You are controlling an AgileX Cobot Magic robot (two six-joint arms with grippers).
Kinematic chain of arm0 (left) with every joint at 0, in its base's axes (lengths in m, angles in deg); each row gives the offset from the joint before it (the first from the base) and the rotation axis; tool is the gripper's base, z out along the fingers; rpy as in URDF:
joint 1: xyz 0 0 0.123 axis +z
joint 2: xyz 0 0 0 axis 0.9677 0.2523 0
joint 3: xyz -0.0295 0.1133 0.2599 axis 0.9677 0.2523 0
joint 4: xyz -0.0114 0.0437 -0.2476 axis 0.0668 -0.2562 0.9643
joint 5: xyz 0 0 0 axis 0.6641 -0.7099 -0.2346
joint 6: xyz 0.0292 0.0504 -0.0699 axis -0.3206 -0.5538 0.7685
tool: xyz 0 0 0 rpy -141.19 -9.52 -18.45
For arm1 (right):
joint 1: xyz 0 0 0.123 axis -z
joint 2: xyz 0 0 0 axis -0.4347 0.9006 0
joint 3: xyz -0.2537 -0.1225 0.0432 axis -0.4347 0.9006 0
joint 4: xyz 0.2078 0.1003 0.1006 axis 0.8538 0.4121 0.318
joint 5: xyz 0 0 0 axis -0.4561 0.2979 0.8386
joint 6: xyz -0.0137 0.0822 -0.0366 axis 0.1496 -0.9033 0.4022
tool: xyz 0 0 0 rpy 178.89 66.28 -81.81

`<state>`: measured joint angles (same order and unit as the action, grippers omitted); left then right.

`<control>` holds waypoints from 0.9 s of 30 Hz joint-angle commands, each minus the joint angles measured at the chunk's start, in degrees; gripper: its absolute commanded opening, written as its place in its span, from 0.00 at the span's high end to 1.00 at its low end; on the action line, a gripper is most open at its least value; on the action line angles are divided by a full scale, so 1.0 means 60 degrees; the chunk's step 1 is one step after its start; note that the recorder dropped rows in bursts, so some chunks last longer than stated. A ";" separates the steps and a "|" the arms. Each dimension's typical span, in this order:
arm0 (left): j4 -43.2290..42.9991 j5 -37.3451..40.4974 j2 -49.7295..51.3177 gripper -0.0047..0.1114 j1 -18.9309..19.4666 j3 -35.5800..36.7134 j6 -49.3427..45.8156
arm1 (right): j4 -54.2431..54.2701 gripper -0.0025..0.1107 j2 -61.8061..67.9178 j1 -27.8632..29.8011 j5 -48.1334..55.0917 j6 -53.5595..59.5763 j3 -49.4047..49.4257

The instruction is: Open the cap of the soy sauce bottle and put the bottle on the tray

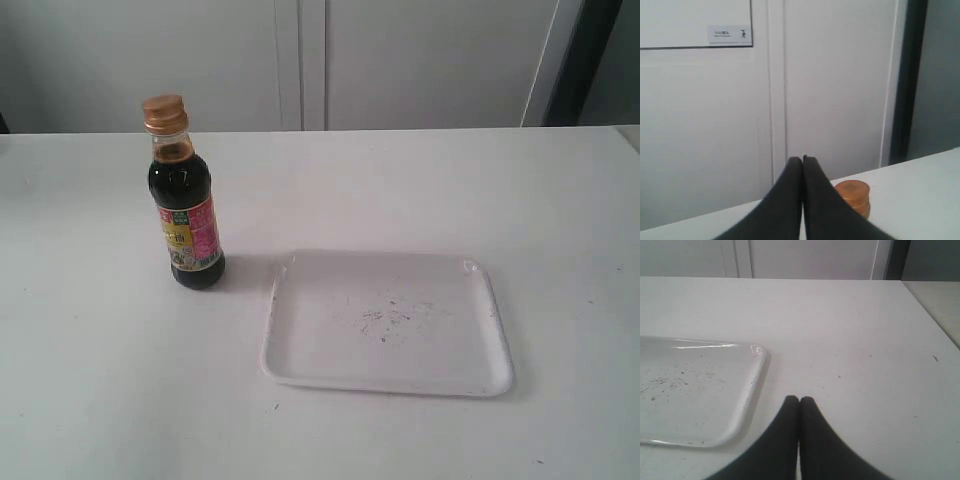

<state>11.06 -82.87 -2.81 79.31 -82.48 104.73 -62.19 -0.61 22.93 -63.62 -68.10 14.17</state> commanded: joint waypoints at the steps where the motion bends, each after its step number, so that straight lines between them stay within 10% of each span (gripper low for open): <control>1: -0.0924 -0.1592 0.1220 0.64 -0.0006 -0.0648 0.0542 | -0.0081 0.98 -0.0053 -0.0006 -0.0038 -0.0007 0.0051; 10: -0.1128 -0.2822 0.2691 0.08 -0.0371 -0.1111 0.0429 | -0.0081 0.98 -0.0053 -0.0006 -0.0038 -0.0007 0.0051; 18: -0.0991 -0.1509 0.3746 0.05 -0.1930 -0.1778 -0.0327 | -0.0081 0.98 -0.0053 -0.0006 -0.0038 -0.0007 0.0051; 27: -0.0952 -0.2170 0.5510 0.05 -0.2106 -0.2846 -0.0304 | -0.0081 0.98 -0.0053 -0.0006 -0.0038 -0.0007 0.0051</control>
<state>5.24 -94.47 27.93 66.97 -97.80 103.15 -62.19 -0.61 22.93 -63.62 -68.10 14.17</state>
